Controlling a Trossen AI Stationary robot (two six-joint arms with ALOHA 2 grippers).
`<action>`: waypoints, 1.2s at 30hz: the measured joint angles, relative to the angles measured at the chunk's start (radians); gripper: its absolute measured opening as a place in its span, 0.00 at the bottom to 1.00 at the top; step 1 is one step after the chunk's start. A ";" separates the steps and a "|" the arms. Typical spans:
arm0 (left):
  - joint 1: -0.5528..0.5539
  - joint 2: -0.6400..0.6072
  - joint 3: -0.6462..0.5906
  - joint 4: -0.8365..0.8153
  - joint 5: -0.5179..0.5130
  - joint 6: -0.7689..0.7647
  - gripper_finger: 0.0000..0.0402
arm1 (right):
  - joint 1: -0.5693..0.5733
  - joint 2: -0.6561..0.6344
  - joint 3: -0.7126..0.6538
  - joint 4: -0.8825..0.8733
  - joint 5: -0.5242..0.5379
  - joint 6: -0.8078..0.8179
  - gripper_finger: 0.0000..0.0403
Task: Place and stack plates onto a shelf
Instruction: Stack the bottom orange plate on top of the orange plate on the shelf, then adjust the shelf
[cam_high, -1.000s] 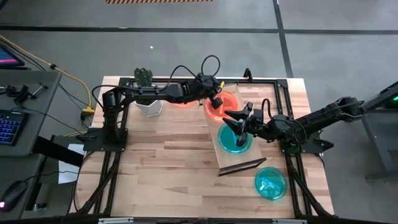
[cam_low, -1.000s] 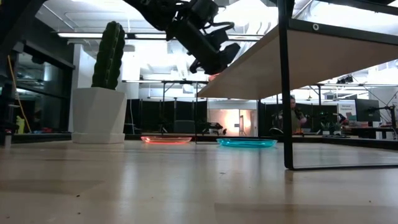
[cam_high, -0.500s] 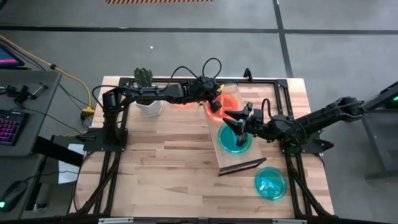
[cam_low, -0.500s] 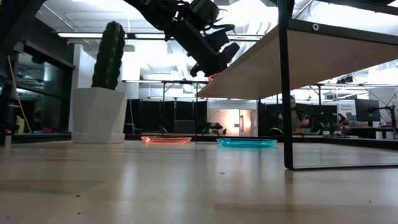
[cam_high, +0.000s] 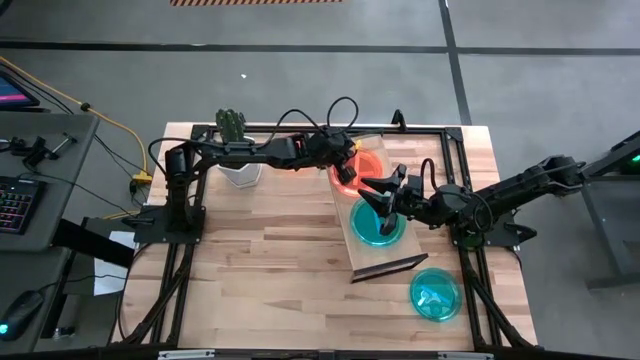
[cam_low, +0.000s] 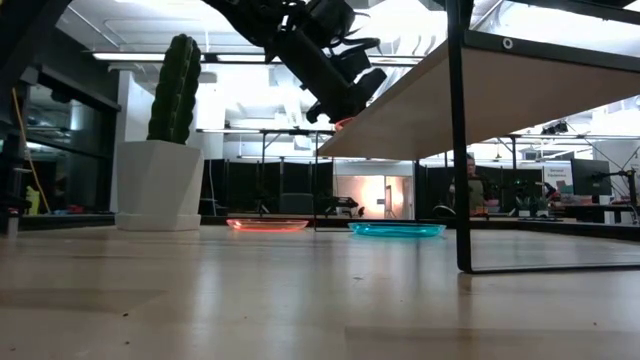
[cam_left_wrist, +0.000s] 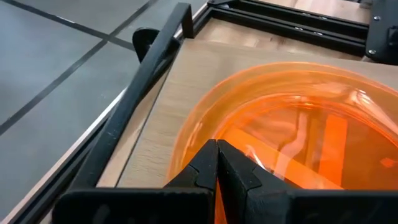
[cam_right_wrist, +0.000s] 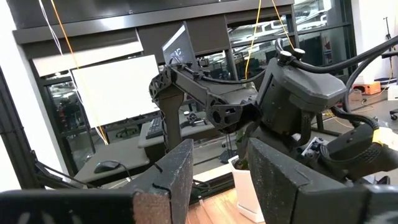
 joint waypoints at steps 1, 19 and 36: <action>0.000 0.000 0.000 0.002 -0.007 0.000 0.00 | 0.000 0.000 0.000 0.000 0.000 0.000 0.35; -0.014 -0.004 0.002 -0.071 0.008 0.029 0.00 | 0.000 0.000 0.000 0.000 0.000 0.000 0.35; -0.018 -0.321 -0.094 -0.056 0.098 0.110 0.00 | 0.000 0.000 0.000 -0.015 0.001 -0.008 0.35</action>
